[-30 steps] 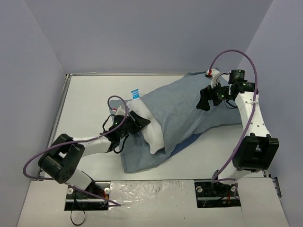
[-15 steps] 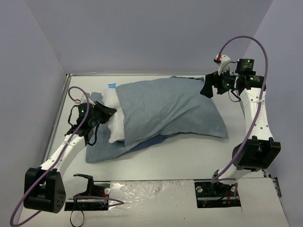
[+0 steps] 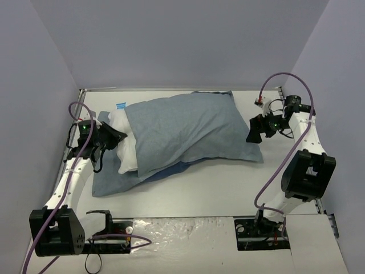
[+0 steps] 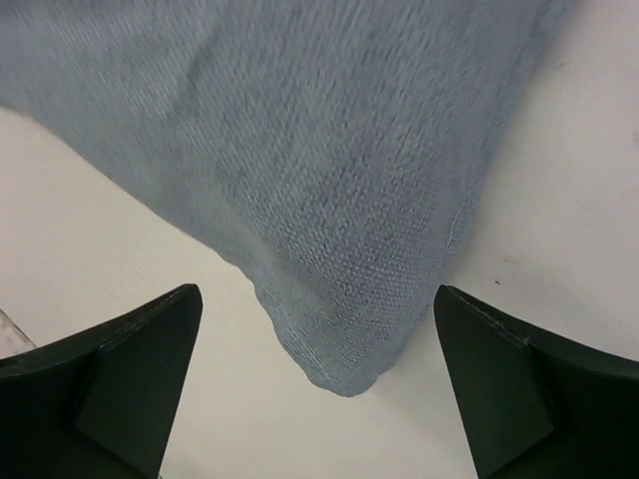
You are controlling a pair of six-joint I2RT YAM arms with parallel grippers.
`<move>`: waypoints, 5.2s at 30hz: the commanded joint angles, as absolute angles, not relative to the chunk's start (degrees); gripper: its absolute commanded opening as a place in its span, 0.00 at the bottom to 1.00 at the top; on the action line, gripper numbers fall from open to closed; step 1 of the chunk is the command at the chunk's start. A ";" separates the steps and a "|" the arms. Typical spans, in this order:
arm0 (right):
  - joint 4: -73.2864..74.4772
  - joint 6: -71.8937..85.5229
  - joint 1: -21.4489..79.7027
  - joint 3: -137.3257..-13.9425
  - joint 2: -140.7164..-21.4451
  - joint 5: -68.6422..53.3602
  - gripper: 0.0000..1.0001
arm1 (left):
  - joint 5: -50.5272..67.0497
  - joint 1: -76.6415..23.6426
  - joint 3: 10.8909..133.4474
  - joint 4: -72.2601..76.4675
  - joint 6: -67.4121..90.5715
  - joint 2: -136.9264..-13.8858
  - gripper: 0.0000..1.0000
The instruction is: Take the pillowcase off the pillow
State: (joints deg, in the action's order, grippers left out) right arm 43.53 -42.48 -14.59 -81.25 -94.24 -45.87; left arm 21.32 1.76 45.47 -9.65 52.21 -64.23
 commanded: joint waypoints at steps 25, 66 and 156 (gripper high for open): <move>32.96 -51.33 -16.95 -69.26 -98.27 -40.16 0.00 | 22.59 5.79 49.83 -9.49 51.33 -63.02 0.02; 42.81 -45.04 -23.13 -84.68 -92.53 -52.99 0.64 | 32.26 11.60 35.42 -14.32 40.69 -52.73 0.02; -13.54 20.06 -19.49 -75.15 -94.67 -44.47 0.00 | 23.47 16.44 53.26 -12.66 38.93 -58.18 0.02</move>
State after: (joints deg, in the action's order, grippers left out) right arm -10.37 25.21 -13.87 -74.89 -101.03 -45.17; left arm 30.30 13.56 46.83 -15.49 38.41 -61.01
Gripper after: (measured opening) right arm 0.021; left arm 0.083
